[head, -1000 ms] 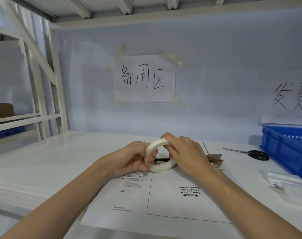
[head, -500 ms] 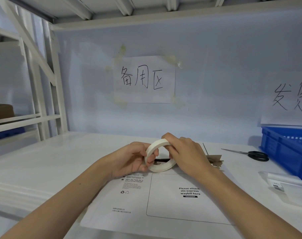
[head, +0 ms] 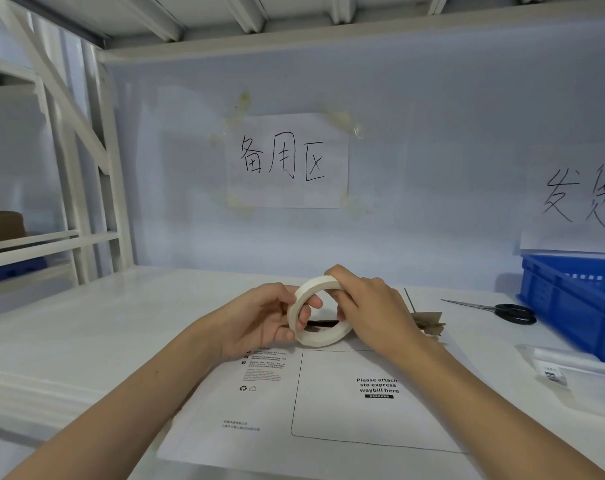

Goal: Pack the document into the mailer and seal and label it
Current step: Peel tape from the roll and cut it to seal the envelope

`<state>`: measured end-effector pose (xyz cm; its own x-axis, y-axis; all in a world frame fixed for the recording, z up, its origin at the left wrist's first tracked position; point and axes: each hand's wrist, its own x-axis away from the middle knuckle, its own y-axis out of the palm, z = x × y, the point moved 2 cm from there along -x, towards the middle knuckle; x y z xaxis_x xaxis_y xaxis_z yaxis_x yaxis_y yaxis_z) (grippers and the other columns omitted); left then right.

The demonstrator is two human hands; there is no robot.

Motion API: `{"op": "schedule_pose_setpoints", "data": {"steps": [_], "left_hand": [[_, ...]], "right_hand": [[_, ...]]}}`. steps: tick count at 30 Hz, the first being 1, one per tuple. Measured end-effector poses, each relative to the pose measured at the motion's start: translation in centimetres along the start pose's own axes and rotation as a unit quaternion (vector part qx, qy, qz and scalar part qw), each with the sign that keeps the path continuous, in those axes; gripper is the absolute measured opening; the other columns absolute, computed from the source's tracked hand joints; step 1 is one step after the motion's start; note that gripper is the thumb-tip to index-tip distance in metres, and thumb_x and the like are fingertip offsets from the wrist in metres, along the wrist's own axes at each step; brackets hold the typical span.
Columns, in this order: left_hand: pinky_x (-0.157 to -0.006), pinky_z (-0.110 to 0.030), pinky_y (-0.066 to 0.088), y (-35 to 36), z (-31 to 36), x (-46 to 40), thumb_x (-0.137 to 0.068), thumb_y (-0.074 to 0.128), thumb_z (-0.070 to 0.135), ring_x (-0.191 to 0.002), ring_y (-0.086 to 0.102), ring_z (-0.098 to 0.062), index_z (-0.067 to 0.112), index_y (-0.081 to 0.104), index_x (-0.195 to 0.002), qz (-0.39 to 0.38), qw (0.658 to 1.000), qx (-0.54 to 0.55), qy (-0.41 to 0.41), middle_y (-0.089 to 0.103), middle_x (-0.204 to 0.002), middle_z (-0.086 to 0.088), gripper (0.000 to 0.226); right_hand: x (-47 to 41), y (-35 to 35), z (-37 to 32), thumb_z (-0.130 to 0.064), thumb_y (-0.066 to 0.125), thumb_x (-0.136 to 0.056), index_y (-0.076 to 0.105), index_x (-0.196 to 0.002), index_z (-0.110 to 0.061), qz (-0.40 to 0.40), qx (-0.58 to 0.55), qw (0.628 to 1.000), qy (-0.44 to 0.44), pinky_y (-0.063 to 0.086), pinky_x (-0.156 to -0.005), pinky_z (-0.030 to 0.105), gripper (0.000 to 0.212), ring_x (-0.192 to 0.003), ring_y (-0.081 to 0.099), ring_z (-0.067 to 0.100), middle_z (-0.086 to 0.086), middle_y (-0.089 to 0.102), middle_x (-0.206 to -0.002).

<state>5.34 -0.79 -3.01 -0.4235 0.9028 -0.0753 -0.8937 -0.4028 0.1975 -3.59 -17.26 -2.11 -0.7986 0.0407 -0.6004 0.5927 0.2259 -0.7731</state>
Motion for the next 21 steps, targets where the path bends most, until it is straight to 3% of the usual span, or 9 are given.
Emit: {"op": "schedule_pose_setpoints", "data": {"steps": [10,15,19,21], "left_hand": [[-0.052,-0.023,0.040,-0.30,-0.24,-0.26,-0.069,0.044,0.006,-0.059,0.043,-0.016,0.010,0.067,-0.082,0.004,0.993,-0.114,0.021,0.053,-0.068,-0.008,0.027],[-0.049,-0.020,0.039,-0.27,-0.14,-0.30,-0.064,0.041,-0.004,-0.057,0.045,-0.013,0.010,0.070,-0.083,0.006,0.996,-0.085,0.033,0.055,-0.065,-0.005,0.038],[-0.054,-0.020,0.048,0.03,0.22,0.08,-0.075,0.048,0.014,-0.065,0.054,-0.014,0.006,0.073,-0.091,-0.014,1.000,-0.004,0.003,0.060,-0.075,-0.007,0.031],[-0.053,-0.020,0.049,0.21,0.20,0.13,-0.077,0.049,0.012,-0.064,0.055,-0.012,0.008,0.074,-0.089,-0.010,1.000,-0.008,-0.001,0.059,-0.075,-0.005,0.029]], "right_hand": [[-0.05,0.35,0.01,-0.033,0.035,-0.101,0.044,-0.106,-0.032,-0.003,0.030,0.999,-0.011,0.049,-0.070,0.040,0.011,-0.079,0.054,0.028,0.002,0.062,-0.078],[-0.08,0.04,-0.20,-0.033,0.037,-0.101,0.045,-0.101,-0.030,0.007,-0.008,1.000,0.004,0.049,-0.070,0.039,0.008,-0.075,0.056,0.026,-0.001,0.064,-0.071],[-0.05,-0.08,-0.14,-0.031,0.037,-0.100,0.044,-0.100,-0.030,0.006,-0.006,1.000,0.006,0.050,-0.071,0.039,0.008,-0.075,0.056,0.027,0.000,0.064,-0.071],[-0.06,0.03,-0.02,-0.031,0.037,-0.100,0.044,-0.101,-0.030,0.007,-0.002,1.000,0.005,0.050,-0.071,0.039,0.007,-0.076,0.056,0.028,0.001,0.064,-0.073]]}}
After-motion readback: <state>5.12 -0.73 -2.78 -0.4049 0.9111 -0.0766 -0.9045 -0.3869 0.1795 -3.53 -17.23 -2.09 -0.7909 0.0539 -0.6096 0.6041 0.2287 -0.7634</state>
